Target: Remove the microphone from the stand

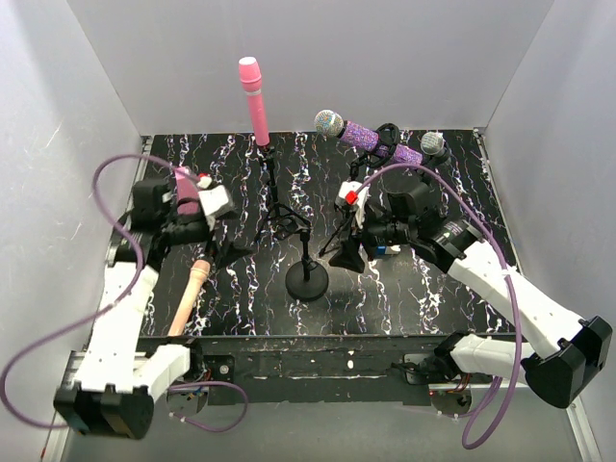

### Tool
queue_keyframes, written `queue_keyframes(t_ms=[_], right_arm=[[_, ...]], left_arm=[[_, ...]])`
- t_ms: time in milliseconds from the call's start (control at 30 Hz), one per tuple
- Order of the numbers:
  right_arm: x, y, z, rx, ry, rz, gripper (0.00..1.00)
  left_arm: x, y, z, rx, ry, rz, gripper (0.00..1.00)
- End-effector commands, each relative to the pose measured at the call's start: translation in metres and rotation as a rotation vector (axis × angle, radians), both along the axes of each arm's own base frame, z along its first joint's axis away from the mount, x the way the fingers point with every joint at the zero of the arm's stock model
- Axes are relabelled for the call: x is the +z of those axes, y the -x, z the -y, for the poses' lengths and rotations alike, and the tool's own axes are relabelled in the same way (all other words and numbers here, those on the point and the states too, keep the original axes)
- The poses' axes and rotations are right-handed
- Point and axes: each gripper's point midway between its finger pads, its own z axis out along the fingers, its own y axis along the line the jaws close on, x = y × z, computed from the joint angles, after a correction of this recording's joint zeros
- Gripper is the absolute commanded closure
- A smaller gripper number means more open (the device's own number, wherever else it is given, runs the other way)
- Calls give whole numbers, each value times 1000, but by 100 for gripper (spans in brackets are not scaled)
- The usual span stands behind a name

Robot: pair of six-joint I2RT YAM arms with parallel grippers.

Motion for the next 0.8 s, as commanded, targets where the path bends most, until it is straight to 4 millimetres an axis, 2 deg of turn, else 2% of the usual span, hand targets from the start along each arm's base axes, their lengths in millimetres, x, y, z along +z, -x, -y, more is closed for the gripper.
queue_keyframes(t_ms=[0,100,200,467,600,767], right_arm=[[-10,10,6,-12,6,-59,23],[-14,14,8,-9,4,-68,23],[-17,17,9,2,-1,-66,23],[-22,21,10,9,-5,-60,23],[-26,22,9,15,-14,-68,23],[-33,19,-4,14,-21,-168,24]], left_arm=[[22,0,46,-252,54,24,6],[27,-10,64,-304,41,14,5],[22,-12,75,-366,2,-1,5],[6,8,108,-496,-94,1,11],[3,7,119,-483,-122,7,23],[12,-3,121,-396,-110,24,41]])
